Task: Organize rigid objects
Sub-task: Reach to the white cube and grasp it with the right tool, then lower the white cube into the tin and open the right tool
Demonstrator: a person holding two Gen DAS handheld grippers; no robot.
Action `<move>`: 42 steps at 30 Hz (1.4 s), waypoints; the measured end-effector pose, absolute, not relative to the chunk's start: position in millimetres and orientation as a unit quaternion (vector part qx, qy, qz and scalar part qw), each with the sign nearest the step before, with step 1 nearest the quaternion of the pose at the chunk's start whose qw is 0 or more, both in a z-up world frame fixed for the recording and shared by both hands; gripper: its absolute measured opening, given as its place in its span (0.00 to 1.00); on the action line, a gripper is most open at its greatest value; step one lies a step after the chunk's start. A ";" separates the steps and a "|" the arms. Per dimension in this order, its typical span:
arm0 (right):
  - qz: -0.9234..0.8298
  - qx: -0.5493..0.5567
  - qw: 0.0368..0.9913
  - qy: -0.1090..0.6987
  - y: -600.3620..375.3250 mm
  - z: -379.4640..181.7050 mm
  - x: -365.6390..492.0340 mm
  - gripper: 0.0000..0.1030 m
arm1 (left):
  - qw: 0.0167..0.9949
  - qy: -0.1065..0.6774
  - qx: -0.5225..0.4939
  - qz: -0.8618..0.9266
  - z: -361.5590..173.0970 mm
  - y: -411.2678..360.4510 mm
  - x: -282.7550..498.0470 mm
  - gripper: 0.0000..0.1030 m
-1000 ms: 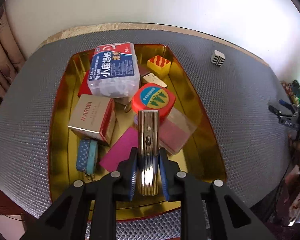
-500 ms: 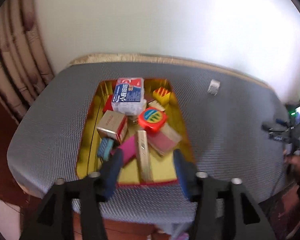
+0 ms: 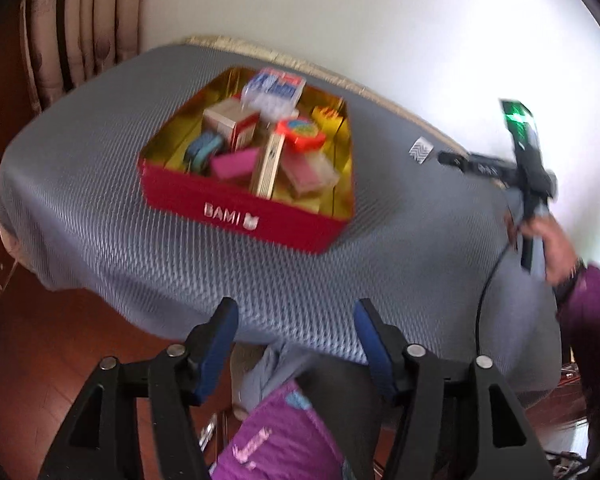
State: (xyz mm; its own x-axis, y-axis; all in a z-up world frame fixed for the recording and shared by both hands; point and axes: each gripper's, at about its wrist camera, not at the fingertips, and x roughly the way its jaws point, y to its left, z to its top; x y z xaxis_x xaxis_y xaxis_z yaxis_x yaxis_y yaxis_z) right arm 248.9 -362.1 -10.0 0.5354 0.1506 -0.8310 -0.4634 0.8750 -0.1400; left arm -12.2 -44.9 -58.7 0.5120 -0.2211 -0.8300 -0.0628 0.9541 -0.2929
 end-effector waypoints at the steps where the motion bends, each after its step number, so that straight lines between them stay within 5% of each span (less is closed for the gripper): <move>1: 0.180 -0.193 0.850 0.456 -358.0 -15.3 257.9 0.76 | 0.853 0.497 -0.149 -0.046 -61.4 -43.6 -12.8 0.67; 2: 0.181 -0.204 0.846 0.459 -356.2 -17.3 264.4 0.69 | 0.847 0.506 -0.158 -0.048 -64.9 -41.6 -12.9 0.67; 12: 0.195 -0.214 0.823 0.488 -349.5 -42.2 314.0 0.68 | 0.833 0.509 -0.202 -0.086 -72.5 -36.8 -12.2 0.68; 17: 0.203 -0.204 0.813 0.507 -333.9 -54.9 324.1 0.28 | 0.857 0.481 -0.174 -0.061 -64.8 -27.9 -9.2 0.68; 18: 0.199 -0.205 0.814 0.506 -330.9 -54.0 322.5 0.26 | 0.866 0.475 -0.153 -0.039 -62.8 -25.5 -8.1 0.68; 29: 0.333 -0.089 0.838 0.422 -251.9 28.5 229.9 0.26 | 0.903 0.420 -0.045 0.080 -33.3 11.9 8.1 0.68; 42: 0.375 -0.106 0.809 0.441 -138.2 -3.5 179.3 0.26 | 0.909 0.401 -0.063 0.096 -38.7 38.2 12.2 0.68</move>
State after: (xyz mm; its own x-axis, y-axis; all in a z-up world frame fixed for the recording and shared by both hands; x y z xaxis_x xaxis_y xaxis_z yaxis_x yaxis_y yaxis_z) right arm 179.3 -138.2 -3.5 0.3302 0.5131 -0.7922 -0.7004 0.6959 0.1587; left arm 12.2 38.2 -38.7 0.6602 0.1243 -0.7407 -0.2255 0.9735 -0.0376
